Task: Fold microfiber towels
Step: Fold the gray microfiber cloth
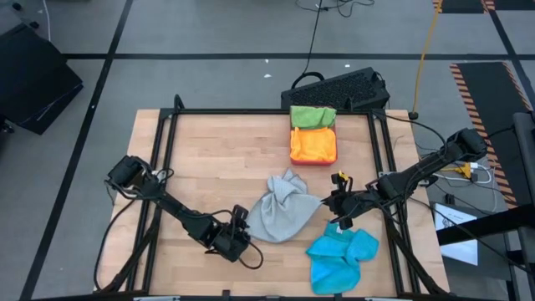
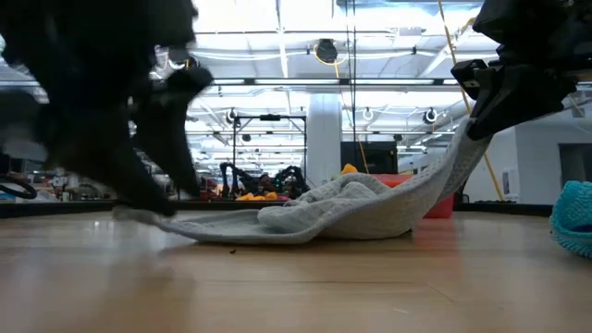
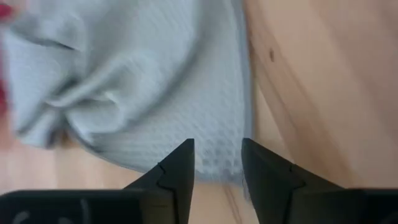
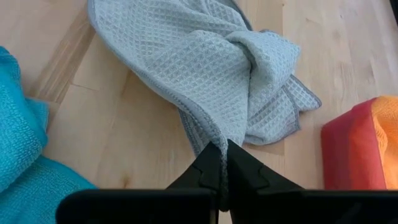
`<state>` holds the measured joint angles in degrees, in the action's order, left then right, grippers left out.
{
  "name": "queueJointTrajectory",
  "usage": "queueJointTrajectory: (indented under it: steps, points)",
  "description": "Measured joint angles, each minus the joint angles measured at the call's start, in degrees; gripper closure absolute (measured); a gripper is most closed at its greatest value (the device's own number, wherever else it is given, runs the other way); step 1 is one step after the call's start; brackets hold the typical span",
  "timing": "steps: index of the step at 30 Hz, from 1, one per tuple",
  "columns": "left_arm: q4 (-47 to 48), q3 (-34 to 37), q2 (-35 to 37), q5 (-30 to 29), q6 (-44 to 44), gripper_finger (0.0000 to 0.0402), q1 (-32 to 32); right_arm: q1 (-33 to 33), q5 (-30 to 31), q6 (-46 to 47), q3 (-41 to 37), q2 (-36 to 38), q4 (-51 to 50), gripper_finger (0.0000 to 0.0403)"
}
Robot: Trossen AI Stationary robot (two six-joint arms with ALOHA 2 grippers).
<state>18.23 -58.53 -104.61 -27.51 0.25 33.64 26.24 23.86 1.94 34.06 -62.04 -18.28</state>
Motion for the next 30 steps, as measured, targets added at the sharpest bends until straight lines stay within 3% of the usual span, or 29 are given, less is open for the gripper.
queueJointTrajectory:
  steps: [11, 15, 20, 30]
  points:
    - [0.7, 0.0, -0.8, -1.2, -8.3, 0.0179, 4.1, 0.0, 0.0, 0.7, 0.0, 0.0, 0.0, 0.0399]
    - [1.5, 0.2, -2.6, -2.6, -9.4, 0.0172, 4.1, 0.0, 0.0, 0.7, 0.0, 0.0, 0.0, 0.0399]
    - [1.4, 0.2, -4.0, -8.5, -9.3, 0.0196, 3.7, 0.0, 0.0, 1.0, 0.0, 0.0, 0.2, 0.0399]
    - [4.2, 0.4, -4.2, -8.6, -7.9, 0.0308, 2.0, -0.1, 0.1, 1.0, 0.0, 0.0, 0.2, 0.0399]
